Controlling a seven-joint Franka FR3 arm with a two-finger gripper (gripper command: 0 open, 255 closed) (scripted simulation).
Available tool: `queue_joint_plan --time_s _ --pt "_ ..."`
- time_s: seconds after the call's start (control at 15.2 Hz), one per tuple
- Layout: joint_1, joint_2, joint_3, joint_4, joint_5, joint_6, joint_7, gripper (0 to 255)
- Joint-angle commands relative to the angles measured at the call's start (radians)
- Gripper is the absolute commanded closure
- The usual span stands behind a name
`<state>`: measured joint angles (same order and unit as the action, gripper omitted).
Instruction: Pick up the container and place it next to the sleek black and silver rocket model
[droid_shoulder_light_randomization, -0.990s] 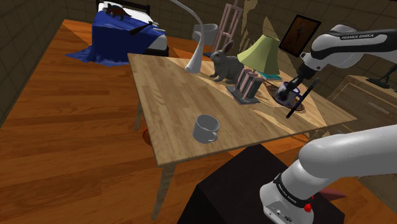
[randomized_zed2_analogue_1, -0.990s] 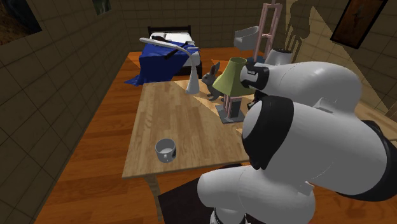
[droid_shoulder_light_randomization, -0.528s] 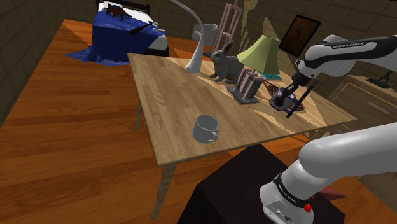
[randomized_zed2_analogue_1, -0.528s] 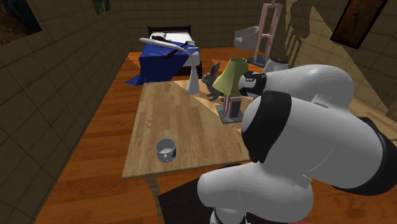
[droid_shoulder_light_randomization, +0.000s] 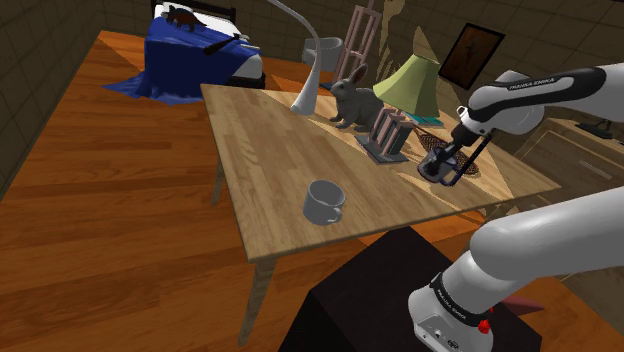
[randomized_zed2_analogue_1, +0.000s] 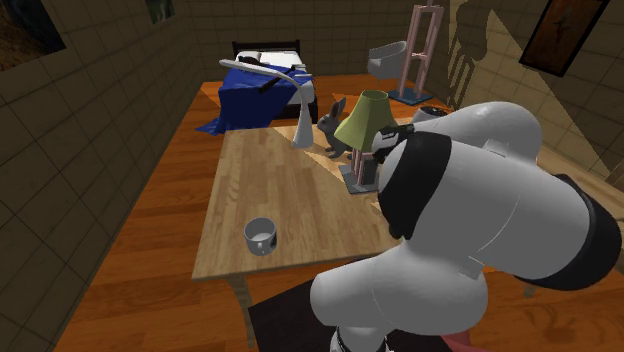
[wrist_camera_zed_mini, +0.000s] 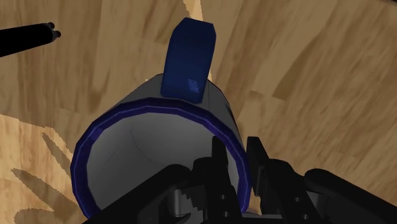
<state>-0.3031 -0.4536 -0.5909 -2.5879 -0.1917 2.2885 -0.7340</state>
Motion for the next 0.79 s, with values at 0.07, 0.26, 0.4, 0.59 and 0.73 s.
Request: queue_joint_plan --time_s 0.07,0.26,0.4,0.59,0.73 --pt "0.009 0.033 -0.017 -0.021 0.007 0.054 -0.011 255" --pt "0.017 0.063 -0.033 -0.041 0.016 0.104 -0.023 255" --pt "0.02 0.071 -0.037 -0.046 0.019 0.115 -0.026 255" --pt "0.02 0.071 -0.037 -0.046 0.019 0.115 -0.026 255" --pt "0.02 0.071 -0.037 -0.046 0.019 0.115 -0.026 255"
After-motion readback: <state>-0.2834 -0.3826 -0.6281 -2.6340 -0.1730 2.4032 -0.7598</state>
